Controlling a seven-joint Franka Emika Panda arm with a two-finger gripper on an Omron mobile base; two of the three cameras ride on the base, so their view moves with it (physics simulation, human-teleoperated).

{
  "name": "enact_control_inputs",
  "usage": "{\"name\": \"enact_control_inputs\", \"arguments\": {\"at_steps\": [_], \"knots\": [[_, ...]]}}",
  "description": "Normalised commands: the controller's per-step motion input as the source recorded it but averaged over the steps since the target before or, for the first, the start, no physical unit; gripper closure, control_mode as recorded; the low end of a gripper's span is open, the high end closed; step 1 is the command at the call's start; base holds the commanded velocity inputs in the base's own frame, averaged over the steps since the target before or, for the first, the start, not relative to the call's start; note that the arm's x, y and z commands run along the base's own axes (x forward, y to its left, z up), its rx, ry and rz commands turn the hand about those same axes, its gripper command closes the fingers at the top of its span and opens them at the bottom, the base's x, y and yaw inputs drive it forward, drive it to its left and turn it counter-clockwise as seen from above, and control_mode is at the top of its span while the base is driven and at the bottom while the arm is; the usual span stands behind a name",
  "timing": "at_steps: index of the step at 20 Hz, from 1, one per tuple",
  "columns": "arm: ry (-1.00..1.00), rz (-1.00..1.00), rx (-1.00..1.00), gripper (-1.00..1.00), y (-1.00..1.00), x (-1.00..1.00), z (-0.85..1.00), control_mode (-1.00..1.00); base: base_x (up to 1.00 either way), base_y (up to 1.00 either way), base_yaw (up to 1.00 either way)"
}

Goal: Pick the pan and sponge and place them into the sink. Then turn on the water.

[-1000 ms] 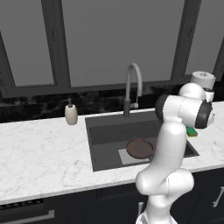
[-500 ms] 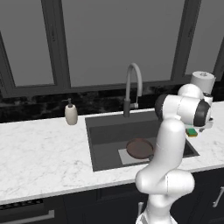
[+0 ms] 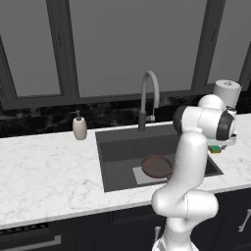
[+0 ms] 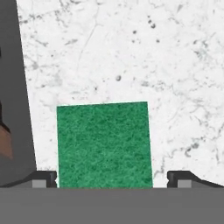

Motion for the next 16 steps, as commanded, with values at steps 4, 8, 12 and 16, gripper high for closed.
{"name": "enact_control_inputs", "arguments": {"at_steps": [4, 8, 12, 16], "knots": [[0.04, 0.00, 0.00, -1.00, 0.09, 0.23, -0.11, -1.00, 0.00, 0.00, 0.00], [0.08, 0.00, 0.00, -1.00, 0.01, 0.24, -0.28, -1.00, 0.00, 0.00, 0.00], [0.07, 0.00, 0.00, -1.00, 0.00, 0.05, -0.47, -1.00, 0.00, 0.00, 0.00], [0.03, 0.00, 0.00, -1.00, 0.00, 0.00, -0.53, -1.00, 0.00, 0.00, 0.00]]}}
